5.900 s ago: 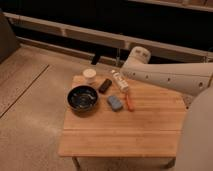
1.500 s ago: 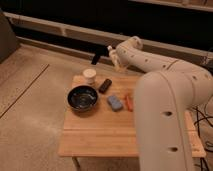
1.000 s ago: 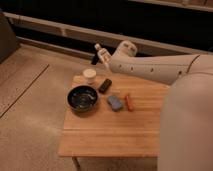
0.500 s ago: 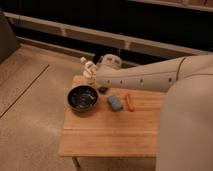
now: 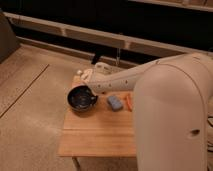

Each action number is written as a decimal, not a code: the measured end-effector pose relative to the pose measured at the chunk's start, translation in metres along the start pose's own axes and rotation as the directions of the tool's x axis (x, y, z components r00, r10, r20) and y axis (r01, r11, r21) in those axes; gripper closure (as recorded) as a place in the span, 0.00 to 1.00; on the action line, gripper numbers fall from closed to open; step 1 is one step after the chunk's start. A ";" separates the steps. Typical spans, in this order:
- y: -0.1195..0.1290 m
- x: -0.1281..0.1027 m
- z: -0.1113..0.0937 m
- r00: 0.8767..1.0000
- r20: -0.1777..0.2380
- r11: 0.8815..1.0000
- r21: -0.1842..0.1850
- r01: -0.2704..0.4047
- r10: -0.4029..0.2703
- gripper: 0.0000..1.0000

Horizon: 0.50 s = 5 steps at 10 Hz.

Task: Place the bottle in the ceramic bowl

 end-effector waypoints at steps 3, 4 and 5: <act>0.017 -0.010 0.016 0.999 -0.028 0.999 -0.016 0.043 -0.043 1.00; 0.021 -0.014 0.019 0.998 -0.032 0.998 -0.020 0.054 -0.055 1.00; 0.027 -0.017 0.023 0.997 -0.037 0.997 -0.026 0.068 -0.069 1.00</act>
